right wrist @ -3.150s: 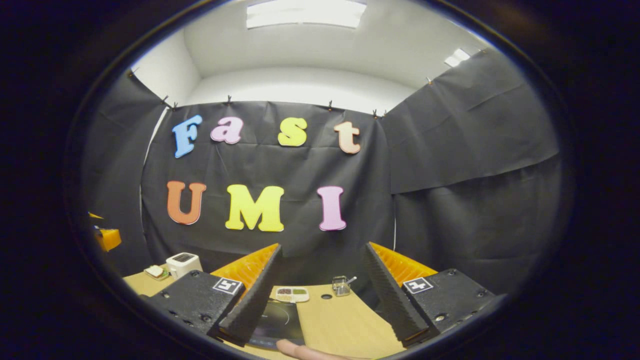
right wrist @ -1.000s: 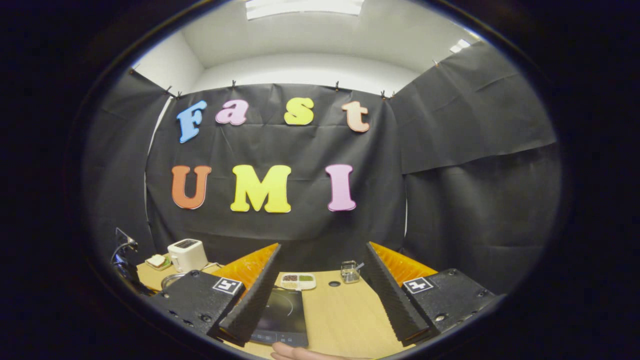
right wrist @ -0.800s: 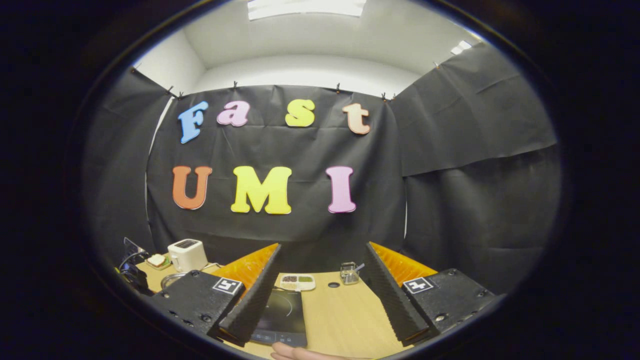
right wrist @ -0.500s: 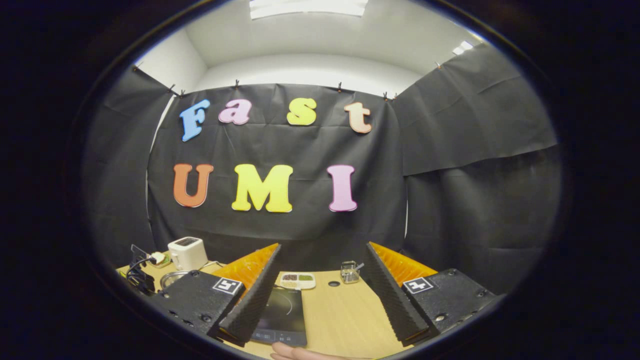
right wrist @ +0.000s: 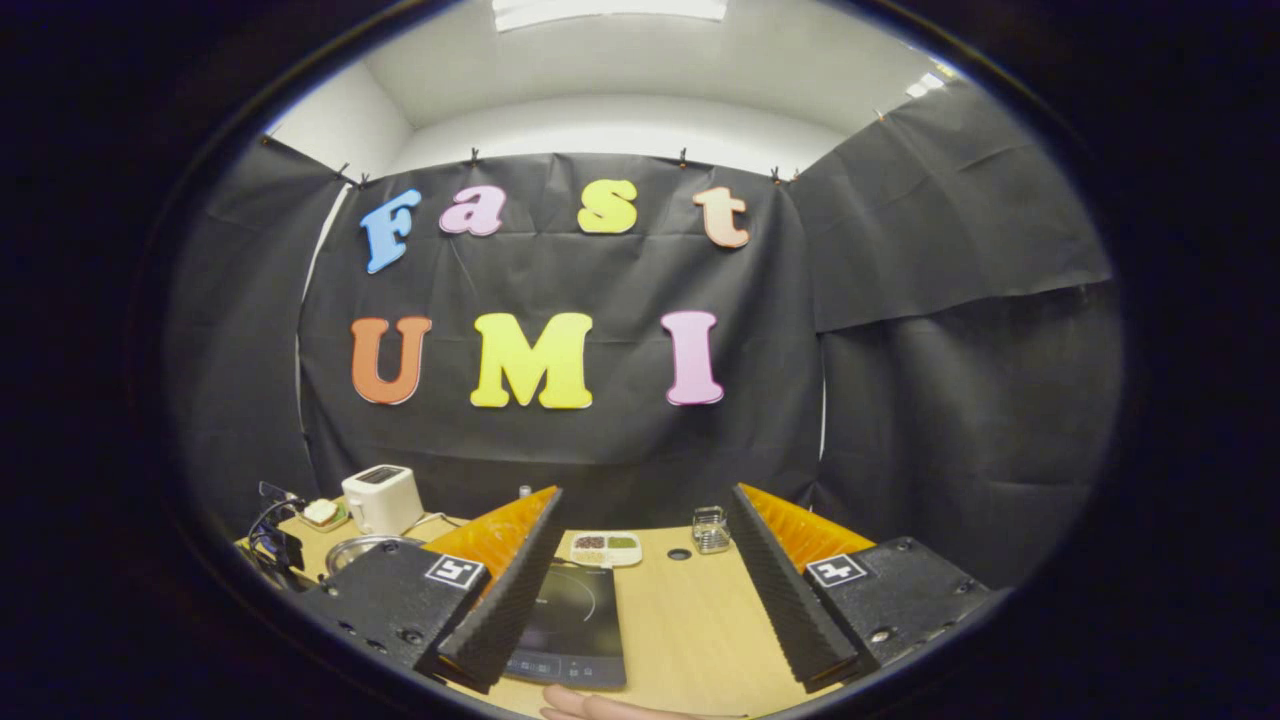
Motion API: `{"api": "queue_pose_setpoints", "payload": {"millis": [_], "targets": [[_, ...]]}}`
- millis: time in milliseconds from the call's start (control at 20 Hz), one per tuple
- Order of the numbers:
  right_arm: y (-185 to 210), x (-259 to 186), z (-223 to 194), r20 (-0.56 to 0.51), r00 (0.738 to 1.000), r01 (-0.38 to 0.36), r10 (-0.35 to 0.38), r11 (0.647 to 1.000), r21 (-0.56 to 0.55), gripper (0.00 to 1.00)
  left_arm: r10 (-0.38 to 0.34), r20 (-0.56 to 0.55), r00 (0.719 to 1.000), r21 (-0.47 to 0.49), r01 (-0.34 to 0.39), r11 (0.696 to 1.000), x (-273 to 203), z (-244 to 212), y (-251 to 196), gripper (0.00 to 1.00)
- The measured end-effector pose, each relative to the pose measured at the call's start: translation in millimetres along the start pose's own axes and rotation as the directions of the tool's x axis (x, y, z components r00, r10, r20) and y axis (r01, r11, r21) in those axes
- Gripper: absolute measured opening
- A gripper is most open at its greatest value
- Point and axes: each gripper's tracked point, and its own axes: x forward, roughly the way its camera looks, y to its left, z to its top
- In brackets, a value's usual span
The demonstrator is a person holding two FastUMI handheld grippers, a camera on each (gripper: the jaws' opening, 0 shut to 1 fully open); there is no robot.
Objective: First push the handle of the pot to place it horizontally, then grasp the pot with both hands and set it on the induction cooktop.
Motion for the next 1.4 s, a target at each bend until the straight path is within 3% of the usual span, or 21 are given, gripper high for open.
{"api": "queue_pose_setpoints", "payload": {"millis": [400, 450, 500, 900, 950, 1000, 1400], "targets": [[15, 11, 3, -0.012, 1.000, -0.028, 0.028, 0.999, 0.025, 0.99, 0.015, -0.023, 1.000, -0.011, -0.015, 1.000, 7, 4, 26, 0.00], [19, 13, 4, -0.016, 0.999, -0.037, 0.038, 0.999, 0.028, 0.99, 0.016, -0.030, 0.999, -0.011, -0.016, 1.000, 9, 5, 31, 0.11], [21, 15, 5, -0.018, 0.999, -0.043, 0.044, 0.999, 0.032, 0.99, 0.019, -0.040, 0.999, -0.012, -0.020, 1.000, 11, 6, 37, 0.00], [36, 26, 15, 0.017, 0.998, -0.068, 0.068, 0.997, 0.029, 0.99, 0.075, -0.089, 0.993, -0.051, -0.080, 0.995, 34, 18, 80, 0.00], [39, 27, 14, 0.015, 0.997, -0.077, 0.077, 0.997, 0.029, 0.99, 0.074, -0.095, 0.993, -0.055, -0.079, 0.995, 36, 21, 82, 0.11], [44, 28, 15, 0.013, 0.996, -0.090, 0.089, 0.996, 0.027, 0.99, 0.074, -0.098, 0.992, -0.058, -0.080, 0.995, 39, 25, 86, 0.00], [54, 39, 9, 0.009, 0.995, -0.095, 0.095, 0.995, 0.027, 0.99, 0.067, -0.116, 0.991, -0.060, -0.074, 0.995, 62, 45, 106, 0.00]]}}
